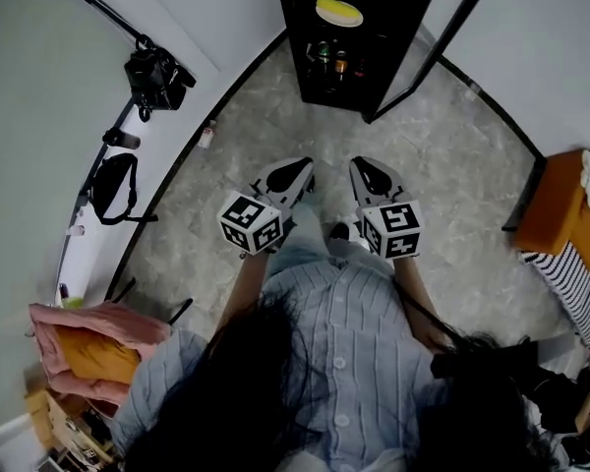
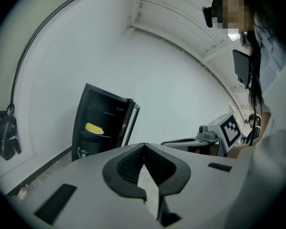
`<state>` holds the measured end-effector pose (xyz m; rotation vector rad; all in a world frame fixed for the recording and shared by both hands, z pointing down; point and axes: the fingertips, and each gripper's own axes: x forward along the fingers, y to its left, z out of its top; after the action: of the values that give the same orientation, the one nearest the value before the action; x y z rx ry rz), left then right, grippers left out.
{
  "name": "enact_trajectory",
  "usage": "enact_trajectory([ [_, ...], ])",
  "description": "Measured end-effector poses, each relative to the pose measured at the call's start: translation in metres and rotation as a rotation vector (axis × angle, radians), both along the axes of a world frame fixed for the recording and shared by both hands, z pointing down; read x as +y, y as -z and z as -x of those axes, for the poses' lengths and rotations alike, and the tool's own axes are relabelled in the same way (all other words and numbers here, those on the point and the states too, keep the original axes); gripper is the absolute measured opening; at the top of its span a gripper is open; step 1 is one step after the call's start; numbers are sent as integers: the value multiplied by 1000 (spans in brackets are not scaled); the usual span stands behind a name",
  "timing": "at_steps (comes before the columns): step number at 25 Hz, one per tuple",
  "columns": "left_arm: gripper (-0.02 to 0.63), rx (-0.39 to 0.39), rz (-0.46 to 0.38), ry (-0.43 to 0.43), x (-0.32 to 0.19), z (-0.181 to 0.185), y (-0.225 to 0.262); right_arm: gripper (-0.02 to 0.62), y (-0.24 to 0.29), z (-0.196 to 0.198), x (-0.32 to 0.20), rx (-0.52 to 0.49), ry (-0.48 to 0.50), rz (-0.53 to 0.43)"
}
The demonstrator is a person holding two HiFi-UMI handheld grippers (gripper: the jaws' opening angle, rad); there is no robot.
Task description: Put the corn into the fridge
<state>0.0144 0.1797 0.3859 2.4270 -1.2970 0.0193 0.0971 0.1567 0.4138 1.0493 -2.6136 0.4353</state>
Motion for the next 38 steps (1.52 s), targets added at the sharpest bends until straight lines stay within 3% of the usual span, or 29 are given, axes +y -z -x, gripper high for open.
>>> enact_trajectory([
  [6, 8, -15, -8, 34, 29, -1, 0, 29, -1, 0, 21, -16, 26, -1],
  [22, 8, -57, -19, 52, 48, -1, 3, 29, 6, 6, 33, -6, 70, -25],
  [38, 9, -89, -8, 3, 42, -20, 5, 29, 9, -7, 27, 0, 51, -28],
])
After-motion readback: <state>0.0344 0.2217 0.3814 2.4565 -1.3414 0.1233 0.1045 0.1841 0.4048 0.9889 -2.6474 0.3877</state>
